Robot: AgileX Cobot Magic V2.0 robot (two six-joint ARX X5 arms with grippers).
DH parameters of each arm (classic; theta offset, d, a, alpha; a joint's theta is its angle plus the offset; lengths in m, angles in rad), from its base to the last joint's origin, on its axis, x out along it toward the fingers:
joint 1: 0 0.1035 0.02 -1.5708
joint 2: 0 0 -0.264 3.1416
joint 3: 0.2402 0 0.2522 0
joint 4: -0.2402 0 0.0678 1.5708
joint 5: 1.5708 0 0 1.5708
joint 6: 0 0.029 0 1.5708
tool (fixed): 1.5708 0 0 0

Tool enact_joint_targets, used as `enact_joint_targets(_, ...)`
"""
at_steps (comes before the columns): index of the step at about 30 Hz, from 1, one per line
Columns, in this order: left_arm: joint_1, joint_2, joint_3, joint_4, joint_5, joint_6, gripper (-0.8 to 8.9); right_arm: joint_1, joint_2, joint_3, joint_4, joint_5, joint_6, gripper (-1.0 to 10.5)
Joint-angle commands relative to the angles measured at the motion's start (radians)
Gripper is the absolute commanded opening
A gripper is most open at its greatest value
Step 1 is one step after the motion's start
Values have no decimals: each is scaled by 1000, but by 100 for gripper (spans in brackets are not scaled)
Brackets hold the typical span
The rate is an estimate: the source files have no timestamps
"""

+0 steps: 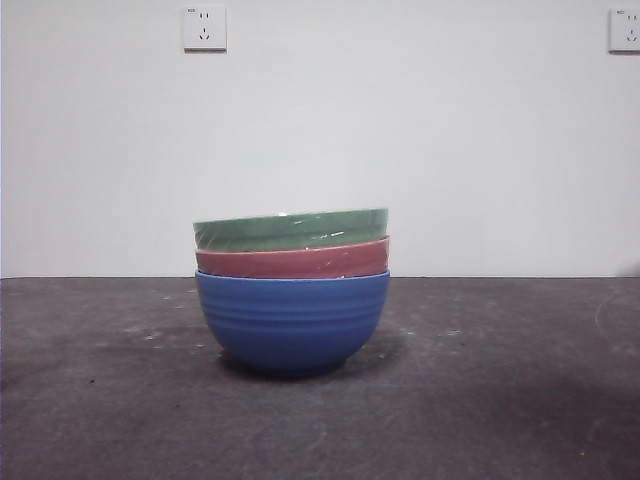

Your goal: Pick up the green bowl on the top,put the green bowl on the left,pick up the red bowl in the middle,put the red bowl on the right

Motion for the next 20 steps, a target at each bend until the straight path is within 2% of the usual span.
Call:
enact_joint_targets(1, 2, 28, 53, -18, 0, -14, -6, -2, 47, 74, -9, -1, 3, -12)
enact_joint_targets(7, 2, 169, 179, -37, 2, -3, -6, -2, 210, 257, -56, -2, -88, -11)
enact_joint_targets(12, 1, 323, 301, -45, 20, 105, -6, -2, 359, 422, -112, -8, -207, -10)
enact_joint_targets(17, 0, 505, 449, -85, 99, 232, -7, -2, 499, 565, -148, -135, -404, -3)
enact_joint_targets(20, -2, 616, 531, -113, 180, 296, -7, -2, 581, 635, -186, -214, -486, -3)
